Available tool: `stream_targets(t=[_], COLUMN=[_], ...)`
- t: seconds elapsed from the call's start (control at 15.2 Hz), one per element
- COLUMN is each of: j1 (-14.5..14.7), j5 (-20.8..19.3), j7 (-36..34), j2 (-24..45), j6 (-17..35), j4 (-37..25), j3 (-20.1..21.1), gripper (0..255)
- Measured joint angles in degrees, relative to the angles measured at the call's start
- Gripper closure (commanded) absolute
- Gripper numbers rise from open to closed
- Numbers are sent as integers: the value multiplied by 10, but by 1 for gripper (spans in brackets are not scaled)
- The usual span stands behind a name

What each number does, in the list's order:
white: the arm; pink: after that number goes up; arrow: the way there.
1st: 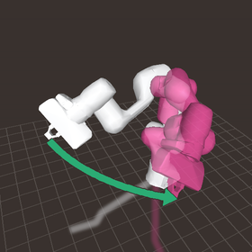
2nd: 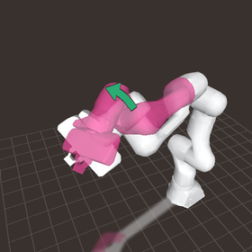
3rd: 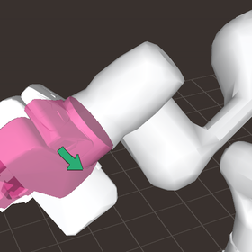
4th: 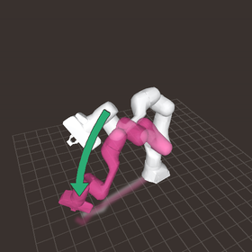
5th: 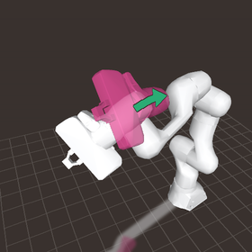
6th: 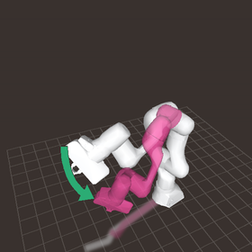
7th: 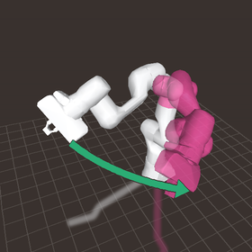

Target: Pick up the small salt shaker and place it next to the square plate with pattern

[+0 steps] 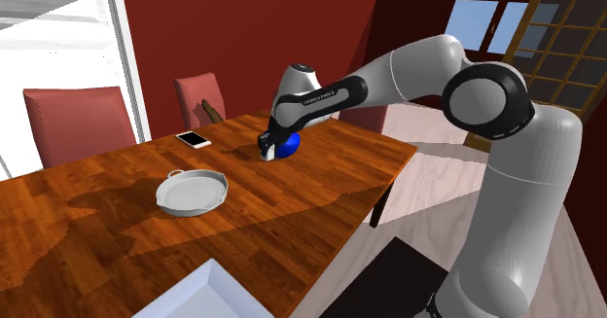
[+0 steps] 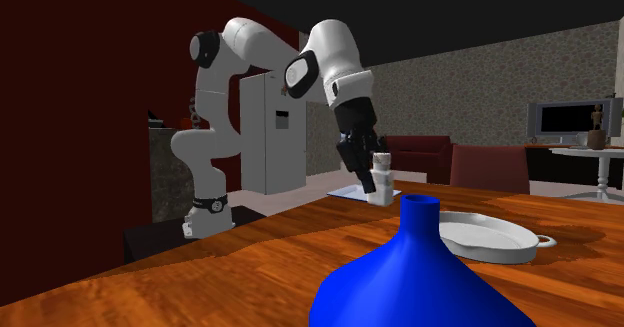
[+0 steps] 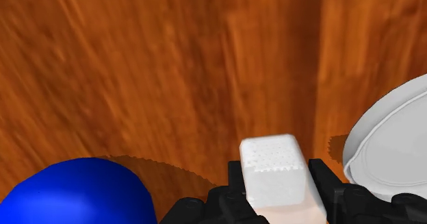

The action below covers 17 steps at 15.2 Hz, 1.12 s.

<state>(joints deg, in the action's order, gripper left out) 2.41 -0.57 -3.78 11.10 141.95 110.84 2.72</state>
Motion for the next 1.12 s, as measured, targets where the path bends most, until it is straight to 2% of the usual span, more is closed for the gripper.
stream_targets(t=[0.59,1.12], j1=[0,38], j5=[2,-25], j7=[1,-84], j2=[-24,-125], j6=[-61,-44], j4=[-37,82], j3=[1,30], gripper=[255,255])
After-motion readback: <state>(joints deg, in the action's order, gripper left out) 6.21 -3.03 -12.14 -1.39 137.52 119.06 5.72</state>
